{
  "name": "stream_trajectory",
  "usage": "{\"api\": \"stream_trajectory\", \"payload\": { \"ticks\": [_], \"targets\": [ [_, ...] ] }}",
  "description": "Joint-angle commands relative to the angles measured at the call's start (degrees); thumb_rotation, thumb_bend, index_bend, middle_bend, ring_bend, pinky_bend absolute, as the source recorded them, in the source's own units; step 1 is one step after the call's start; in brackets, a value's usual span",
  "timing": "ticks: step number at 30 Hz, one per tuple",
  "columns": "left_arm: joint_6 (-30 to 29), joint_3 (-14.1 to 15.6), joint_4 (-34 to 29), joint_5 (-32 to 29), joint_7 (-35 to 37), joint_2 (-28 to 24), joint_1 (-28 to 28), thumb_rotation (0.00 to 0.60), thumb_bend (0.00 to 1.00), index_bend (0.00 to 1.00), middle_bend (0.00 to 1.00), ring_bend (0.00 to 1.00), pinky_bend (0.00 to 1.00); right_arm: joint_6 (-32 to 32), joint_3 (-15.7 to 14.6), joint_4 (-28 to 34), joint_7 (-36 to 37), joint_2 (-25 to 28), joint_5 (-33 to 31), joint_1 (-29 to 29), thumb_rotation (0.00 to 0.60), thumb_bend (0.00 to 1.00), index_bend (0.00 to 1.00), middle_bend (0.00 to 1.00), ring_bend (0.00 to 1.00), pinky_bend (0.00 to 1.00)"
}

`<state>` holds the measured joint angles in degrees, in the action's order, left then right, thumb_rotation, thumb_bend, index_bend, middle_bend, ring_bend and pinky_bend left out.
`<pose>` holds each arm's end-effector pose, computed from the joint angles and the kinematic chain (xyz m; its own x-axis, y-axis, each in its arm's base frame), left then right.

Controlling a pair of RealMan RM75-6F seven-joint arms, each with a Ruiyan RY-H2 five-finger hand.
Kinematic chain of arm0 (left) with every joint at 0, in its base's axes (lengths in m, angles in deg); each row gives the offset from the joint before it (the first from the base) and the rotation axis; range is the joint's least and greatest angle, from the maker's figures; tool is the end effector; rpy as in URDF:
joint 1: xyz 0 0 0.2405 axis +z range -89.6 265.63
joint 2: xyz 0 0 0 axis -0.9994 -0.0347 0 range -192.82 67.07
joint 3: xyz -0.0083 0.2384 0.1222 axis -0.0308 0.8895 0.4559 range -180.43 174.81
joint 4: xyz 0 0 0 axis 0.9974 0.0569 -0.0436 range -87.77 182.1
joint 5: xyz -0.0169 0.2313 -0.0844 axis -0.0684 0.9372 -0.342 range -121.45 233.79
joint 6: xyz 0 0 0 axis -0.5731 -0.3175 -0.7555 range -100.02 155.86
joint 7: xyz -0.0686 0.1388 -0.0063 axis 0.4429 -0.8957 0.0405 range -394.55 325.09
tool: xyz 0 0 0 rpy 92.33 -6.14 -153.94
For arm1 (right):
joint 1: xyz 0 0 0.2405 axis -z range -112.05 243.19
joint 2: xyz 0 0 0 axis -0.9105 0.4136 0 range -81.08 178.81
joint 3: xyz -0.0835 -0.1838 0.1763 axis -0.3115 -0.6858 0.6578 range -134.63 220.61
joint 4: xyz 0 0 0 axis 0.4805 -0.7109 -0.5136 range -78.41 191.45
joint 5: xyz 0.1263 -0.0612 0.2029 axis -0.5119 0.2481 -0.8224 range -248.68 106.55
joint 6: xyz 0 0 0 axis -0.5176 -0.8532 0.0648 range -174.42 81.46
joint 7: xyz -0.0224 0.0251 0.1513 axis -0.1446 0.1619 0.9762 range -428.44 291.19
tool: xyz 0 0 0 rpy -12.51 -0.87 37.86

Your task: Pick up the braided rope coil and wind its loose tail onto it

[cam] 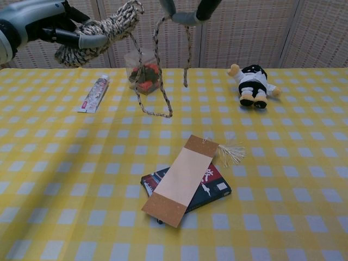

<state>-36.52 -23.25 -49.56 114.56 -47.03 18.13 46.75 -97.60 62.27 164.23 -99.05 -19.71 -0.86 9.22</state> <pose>-0.1088 0.3925 0.0328 0.0996 0.0947 0.9905 0.9622 -0.2628 -0.0716 0.0209 -0.3646 0.0504 0.5581 0.1129 0.8220 -0.5155 -0.7291 0.4501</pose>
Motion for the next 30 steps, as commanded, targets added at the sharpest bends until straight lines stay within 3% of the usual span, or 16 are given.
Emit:
{"api": "stream_trajectory", "payload": {
  "ticks": [1, 5, 14, 30],
  "targets": [
    [-0.18, -0.02, -0.06, 0.66, -0.41, 1.01, -0.86, 0.35, 0.29, 0.8, 0.79, 0.66, 0.31, 1.86, 3.28, 1.05, -1.88, 0.7, -5.27, -4.06, 0.6, 0.46, 0.63, 0.2, 0.0, 0.0],
    [-0.31, 0.29, -0.44, 1.96, -0.32, 2.43, -1.8, 0.355, 0.29, 0.8, 0.79, 0.66, 0.31, 1.78, 5.23, 0.24, -4.32, -0.04, -10.88, -7.83, 0.6, 0.46, 0.63, 0.2, 0.0, 0.0],
    [-1.59, 2.84, -1.25, 8.39, 1.09, 3.54, -1.84, 0.36, 0.29, 0.8, 0.79, 0.66, 0.3, -0.42, 5.46, -3.11, -8.01, -1.42, -19.63, -12.63, 0.6, 0.46, 0.63, 0.2, 0.0, 0.0],
    [-4.62, 5.85, -3.71, 19.69, 11.68, 1.44, 0.68, 0.352, 0.29, 0.79, 0.79, 0.66, 0.3, -0.91, 1.65, -14.17, -4.94, -4.35, -27.07, -13.84, 0.6, 0.46, 0.63, 0.2, 0.0, 0.0]
  ]
}}
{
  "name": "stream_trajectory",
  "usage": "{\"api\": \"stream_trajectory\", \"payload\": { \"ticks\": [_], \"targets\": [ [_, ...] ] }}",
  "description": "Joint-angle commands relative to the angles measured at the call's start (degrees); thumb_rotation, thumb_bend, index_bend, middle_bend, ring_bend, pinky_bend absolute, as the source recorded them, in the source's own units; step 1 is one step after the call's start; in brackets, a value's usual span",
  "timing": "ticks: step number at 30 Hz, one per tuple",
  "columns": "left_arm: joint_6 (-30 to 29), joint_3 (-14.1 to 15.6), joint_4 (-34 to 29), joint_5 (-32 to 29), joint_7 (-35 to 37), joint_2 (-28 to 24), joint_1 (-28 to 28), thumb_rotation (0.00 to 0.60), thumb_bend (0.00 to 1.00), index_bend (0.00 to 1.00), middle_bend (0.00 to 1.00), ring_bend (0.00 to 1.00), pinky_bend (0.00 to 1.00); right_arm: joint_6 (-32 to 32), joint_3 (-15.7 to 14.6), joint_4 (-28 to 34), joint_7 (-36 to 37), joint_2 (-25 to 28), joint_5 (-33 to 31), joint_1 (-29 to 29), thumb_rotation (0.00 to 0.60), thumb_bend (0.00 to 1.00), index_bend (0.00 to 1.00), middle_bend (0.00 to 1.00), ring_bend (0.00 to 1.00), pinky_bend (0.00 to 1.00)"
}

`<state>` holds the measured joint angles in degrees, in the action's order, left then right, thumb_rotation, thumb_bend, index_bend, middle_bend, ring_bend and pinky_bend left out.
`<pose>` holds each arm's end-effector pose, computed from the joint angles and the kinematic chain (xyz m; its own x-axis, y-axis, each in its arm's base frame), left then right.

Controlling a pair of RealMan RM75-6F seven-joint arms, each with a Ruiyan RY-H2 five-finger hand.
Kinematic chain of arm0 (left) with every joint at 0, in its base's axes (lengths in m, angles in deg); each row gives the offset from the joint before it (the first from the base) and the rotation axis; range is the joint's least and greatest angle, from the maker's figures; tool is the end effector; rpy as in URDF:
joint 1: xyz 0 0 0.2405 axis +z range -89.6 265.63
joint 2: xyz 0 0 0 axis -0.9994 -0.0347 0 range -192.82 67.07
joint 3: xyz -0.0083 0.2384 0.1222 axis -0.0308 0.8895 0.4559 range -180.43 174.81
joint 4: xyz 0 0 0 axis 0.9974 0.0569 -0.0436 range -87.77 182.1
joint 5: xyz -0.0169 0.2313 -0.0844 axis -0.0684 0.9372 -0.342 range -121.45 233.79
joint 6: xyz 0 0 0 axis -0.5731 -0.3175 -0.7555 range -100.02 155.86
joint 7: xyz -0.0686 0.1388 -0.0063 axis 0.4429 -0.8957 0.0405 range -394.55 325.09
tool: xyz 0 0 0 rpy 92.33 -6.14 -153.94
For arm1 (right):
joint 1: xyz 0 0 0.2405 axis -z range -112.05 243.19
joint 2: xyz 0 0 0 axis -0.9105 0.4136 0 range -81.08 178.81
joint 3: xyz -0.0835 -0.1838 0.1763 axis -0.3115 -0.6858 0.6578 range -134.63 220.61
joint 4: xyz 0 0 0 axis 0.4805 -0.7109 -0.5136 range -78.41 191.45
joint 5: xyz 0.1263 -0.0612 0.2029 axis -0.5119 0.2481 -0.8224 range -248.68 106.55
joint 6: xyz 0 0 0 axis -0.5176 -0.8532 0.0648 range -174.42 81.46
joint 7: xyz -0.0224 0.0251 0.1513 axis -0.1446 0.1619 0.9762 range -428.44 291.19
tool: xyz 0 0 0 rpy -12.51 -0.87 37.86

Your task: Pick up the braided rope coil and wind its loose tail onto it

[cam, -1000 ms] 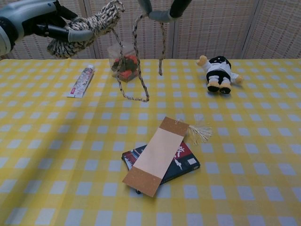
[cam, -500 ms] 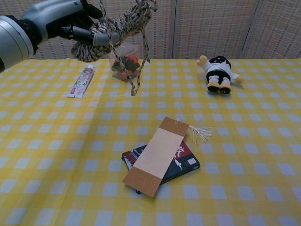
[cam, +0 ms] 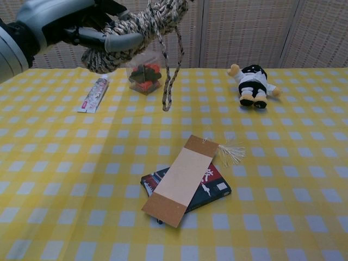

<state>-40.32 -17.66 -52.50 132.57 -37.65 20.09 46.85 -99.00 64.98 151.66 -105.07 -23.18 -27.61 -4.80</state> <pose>-0.0704 0.3451 0.0135 0.0289 0.1428 0.9893 0.8577 -0.5119 0.0489 0.0620 -0.4469 0.0646 0.5348 0.0935 0.8398 -0.6807 -0.5411 0.4938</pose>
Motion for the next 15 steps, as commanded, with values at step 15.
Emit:
{"api": "stream_trajectory", "payload": {
  "ticks": [15],
  "targets": [
    [-2.69, -1.23, 1.02, 5.76, 13.05, 0.95, 0.3, 0.345, 0.29, 0.79, 0.79, 0.65, 0.29, 1.51, -5.0, -7.85, 10.19, -7.1, 6.5, 2.72, 0.6, 0.46, 0.63, 0.2, 0.0, 0.0]
  ]
}}
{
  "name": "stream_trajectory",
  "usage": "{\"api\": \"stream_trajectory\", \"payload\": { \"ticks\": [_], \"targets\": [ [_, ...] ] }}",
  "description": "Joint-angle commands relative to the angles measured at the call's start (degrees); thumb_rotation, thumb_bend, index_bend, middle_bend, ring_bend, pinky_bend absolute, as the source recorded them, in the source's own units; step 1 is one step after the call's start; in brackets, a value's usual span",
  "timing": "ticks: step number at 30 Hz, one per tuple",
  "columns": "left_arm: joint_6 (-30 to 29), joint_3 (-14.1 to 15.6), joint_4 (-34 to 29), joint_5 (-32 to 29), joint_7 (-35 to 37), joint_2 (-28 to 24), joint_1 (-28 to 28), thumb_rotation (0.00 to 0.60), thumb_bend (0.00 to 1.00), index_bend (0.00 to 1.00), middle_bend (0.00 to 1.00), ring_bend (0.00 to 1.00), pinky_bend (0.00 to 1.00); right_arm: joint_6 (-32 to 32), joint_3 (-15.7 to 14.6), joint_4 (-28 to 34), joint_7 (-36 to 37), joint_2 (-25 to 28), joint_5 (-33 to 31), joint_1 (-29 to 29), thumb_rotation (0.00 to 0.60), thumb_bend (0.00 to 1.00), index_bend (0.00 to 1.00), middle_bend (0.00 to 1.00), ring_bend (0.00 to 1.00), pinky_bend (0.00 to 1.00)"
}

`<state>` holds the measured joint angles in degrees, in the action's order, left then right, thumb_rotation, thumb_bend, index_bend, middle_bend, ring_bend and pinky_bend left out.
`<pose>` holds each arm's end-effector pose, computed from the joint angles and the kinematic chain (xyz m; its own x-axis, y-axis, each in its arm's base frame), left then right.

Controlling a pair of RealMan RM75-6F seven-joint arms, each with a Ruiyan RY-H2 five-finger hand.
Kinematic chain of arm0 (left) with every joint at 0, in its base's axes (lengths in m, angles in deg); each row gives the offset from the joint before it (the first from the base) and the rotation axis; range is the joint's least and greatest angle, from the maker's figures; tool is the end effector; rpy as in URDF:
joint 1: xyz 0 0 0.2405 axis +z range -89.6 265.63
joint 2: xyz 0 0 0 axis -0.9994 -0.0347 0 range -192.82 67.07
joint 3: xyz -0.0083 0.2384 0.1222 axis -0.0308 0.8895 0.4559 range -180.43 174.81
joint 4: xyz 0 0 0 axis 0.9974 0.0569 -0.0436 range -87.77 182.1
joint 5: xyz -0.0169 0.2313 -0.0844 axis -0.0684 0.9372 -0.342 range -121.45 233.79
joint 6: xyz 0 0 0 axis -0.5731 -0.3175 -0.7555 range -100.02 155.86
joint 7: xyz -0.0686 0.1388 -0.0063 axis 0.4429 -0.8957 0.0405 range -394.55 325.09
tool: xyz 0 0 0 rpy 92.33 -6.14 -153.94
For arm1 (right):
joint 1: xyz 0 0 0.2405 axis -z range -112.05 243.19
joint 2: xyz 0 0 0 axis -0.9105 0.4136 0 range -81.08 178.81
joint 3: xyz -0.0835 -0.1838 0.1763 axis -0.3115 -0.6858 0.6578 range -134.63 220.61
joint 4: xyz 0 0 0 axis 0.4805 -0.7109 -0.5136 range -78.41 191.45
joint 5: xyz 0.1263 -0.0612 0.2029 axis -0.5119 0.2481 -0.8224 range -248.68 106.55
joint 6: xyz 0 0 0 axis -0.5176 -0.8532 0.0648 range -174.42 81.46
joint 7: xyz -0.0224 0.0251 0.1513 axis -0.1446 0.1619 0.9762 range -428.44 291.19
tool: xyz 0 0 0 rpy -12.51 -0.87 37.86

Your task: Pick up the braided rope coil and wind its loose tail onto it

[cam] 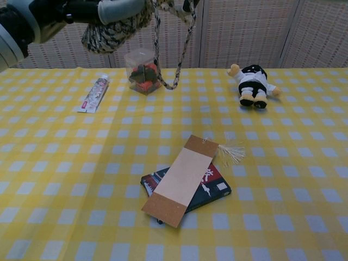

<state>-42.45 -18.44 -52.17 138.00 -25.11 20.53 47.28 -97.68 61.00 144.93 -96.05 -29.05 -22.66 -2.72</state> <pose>-0.0590 0.3405 0.0214 -0.1543 0.2057 0.9664 0.7985 -0.5501 0.2446 0.0255 -0.4535 0.0251 0.5052 -0.0084 0.8630 -0.7263 -0.5443 0.4198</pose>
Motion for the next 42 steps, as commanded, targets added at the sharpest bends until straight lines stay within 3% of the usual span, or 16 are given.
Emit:
{"api": "stream_trajectory", "payload": {
  "ticks": [1, 23, 36, 42],
  "targets": [
    [-0.7, -0.62, 0.84, 0.23, 0.64, 0.62, -0.13, 0.348, 0.29, 0.79, 0.79, 0.65, 0.29, 0.14, -1.32, -1.53, 1.5, -1.61, 2.08, 0.85, 0.6, 0.46, 0.63, 0.2, 0.0, 0.0],
    [-0.53, -5.07, 5.84, -8.48, 0.89, -0.44, 0.77, 0.347, 0.29, 0.79, 0.79, 0.65, 0.29, 2.12, -11.16, -6.98, 4.49, -7.7, 11.18, 7.75, 0.6, 0.46, 0.63, 0.21, 0.0, 0.0],
    [0.3, -6.27, 10.96, -14.13, -4.42, 0.43, 0.55, 0.347, 0.29, 0.78, 0.79, 0.65, 0.29, 1.86, -14.41, -2.38, 1.77, -7.12, 15.64, 10.37, 0.6, 0.46, 0.64, 0.22, 0.0, 0.0],
    [0.78, -6.19, 13.29, -16.52, -8.11, 1.17, 0.29, 0.345, 0.29, 0.78, 0.79, 0.65, 0.29, 0.06, -14.0, 1.85, -0.05, -5.12, 18.54, 10.91, 0.6, 0.46, 0.64, 0.22, 0.0, 0.0]
  ]
}}
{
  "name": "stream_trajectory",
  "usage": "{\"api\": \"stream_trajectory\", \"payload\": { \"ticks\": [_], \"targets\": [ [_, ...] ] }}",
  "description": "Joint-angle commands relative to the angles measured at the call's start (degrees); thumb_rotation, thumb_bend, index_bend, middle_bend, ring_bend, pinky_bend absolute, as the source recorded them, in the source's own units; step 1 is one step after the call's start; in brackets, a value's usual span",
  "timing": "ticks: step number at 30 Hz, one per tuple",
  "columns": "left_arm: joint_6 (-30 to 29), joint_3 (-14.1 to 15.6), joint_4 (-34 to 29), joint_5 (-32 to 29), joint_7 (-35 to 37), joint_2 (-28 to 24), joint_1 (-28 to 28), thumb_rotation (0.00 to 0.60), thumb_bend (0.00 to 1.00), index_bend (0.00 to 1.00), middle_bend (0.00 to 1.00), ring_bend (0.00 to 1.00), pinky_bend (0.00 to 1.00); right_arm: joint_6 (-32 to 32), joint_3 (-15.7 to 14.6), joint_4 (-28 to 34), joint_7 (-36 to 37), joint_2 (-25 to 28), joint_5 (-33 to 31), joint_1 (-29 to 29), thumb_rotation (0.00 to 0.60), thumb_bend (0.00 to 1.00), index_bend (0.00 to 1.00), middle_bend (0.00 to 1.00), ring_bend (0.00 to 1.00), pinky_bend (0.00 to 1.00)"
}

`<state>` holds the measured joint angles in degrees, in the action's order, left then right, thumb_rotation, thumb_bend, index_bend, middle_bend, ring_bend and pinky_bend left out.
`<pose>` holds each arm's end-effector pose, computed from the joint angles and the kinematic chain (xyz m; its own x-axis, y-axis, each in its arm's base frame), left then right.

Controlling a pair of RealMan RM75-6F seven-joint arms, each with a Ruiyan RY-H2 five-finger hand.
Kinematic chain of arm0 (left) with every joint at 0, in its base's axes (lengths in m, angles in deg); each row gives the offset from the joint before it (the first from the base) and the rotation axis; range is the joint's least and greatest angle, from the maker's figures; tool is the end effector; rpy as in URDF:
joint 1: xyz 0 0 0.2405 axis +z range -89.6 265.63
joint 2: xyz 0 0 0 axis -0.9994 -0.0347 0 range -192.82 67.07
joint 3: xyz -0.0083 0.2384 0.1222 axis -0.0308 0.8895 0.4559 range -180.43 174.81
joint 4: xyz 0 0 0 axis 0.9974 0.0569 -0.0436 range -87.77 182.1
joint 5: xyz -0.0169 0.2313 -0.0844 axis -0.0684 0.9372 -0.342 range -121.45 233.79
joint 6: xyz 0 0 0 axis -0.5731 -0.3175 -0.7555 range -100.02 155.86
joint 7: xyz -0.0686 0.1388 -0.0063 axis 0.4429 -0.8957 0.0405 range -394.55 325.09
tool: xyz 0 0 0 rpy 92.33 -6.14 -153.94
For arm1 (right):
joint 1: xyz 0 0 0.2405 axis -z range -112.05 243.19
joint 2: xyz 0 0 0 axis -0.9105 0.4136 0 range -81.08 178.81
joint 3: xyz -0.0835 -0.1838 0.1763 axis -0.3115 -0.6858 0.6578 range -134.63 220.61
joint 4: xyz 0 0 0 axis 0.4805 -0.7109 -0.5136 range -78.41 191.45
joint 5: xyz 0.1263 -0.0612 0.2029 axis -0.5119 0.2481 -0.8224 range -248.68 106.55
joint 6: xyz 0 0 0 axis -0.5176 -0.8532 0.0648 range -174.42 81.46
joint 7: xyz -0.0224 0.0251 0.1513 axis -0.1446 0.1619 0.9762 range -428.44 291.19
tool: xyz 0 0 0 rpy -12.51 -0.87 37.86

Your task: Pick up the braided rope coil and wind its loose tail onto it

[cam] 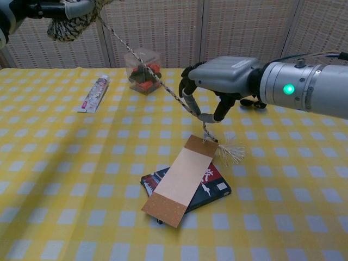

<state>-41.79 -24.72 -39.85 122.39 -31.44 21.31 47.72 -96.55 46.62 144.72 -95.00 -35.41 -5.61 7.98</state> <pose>-0.1256 0.4136 0.0503 -0.0844 -0.0338 0.9959 0.9518 -0.2986 0.0706 -0.0836 -0.3736 -0.0620 0.6982 -0.1375 0.7026 -0.5873 -0.6713 0.4522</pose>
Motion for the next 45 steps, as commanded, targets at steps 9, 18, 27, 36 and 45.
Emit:
{"api": "stream_trajectory", "payload": {
  "ticks": [9, 18, 27, 36, 45],
  "targets": [
    [1.23, 0.74, 2.09, -3.49, -7.61, 0.89, -0.65, 0.352, 0.29, 0.78, 0.79, 0.65, 0.29, -2.89, 5.67, 13.34, -4.08, 8.01, 3.91, -1.62, 0.6, 0.46, 0.64, 0.22, 0.0, 0.0],
    [2.51, 3.29, 0.72, -2.36, -10.87, 0.78, -0.71, 0.362, 0.29, 0.78, 0.79, 0.65, 0.27, -2.47, 13.75, 18.71, -1.67, 10.71, -0.7, -4.91, 0.6, 0.46, 0.65, 0.22, 0.0, 0.0],
    [2.52, 5.94, -1.6, 1.34, -10.75, 1.21, -0.21, 0.359, 0.29, 0.78, 0.79, 0.65, 0.27, -1.63, 17.24, 16.65, -2.08, 8.56, -8.81, -8.89, 0.6, 0.46, 0.66, 0.22, 0.0, 0.0],
    [2.62, 8.55, -2.91, 7.76, -6.88, 0.77, 0.22, 0.398, 0.29, 0.78, 0.79, 0.65, 0.25, -1.39, 18.91, 11.6, -1.55, 6.13, -16.27, -12.17, 0.6, 0.46, 0.66, 0.22, 0.0, 0.0],
    [3.42, 10.23, -2.31, 14.27, 2.21, -0.5, 0.06, 0.403, 0.29, 0.78, 0.79, 0.65, 0.25, -1.24, 18.75, 6.94, -0.42, 4.08, -20.77, -13.7, 0.6, 0.46, 0.66, 0.22, 0.0, 0.0]
  ]
}}
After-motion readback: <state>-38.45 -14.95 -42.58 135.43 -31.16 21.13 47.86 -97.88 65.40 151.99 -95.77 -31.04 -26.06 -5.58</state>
